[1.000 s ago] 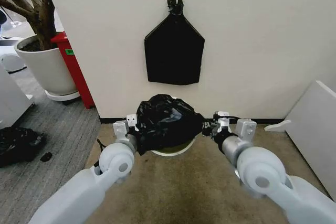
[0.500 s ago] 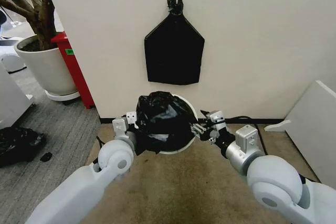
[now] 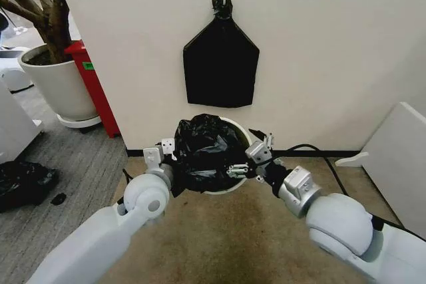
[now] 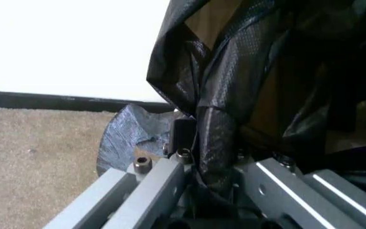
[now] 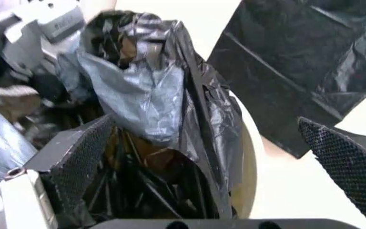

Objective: Place the garbage bag over the trash bin.

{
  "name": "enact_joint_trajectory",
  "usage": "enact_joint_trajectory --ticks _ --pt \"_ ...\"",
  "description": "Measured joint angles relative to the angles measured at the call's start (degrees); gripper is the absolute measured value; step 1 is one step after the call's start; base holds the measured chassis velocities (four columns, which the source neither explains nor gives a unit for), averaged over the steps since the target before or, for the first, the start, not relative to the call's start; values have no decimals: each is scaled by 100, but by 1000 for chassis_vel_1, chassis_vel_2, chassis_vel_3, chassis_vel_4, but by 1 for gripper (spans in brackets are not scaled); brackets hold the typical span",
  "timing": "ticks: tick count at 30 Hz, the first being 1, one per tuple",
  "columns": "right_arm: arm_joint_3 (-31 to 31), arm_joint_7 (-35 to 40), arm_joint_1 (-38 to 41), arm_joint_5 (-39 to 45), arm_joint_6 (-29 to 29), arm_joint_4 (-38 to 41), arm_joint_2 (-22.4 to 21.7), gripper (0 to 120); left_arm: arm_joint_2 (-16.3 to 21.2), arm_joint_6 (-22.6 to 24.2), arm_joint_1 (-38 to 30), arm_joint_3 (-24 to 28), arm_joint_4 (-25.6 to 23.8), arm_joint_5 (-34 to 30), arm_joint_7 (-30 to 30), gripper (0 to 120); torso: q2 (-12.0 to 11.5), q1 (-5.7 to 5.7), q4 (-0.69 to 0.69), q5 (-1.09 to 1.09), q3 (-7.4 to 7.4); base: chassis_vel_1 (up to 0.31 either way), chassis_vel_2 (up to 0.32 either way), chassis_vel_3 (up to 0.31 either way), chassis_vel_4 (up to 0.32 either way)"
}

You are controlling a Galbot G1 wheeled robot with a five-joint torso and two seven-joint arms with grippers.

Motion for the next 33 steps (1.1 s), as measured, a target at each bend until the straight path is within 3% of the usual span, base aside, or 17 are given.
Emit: enact_joint_trajectory --ticks 11,24,33 --pt "-364 -245 216 -1231 353 -463 279 100 -30 68 -13 38 -42 -40 -37 1 0 0 0 0 0 0 0 0 0" --pt "-510 -213 374 -1203 804 -534 278 53 -34 164 4 78 34 5 47 1 0 0 0 0 -1 0 0 0 0" --pt "-577 -165 485 -827 794 -595 246 22 -17 164 -1 105 37 147 157 1 0 0 0 1 0 0 0 0 0"
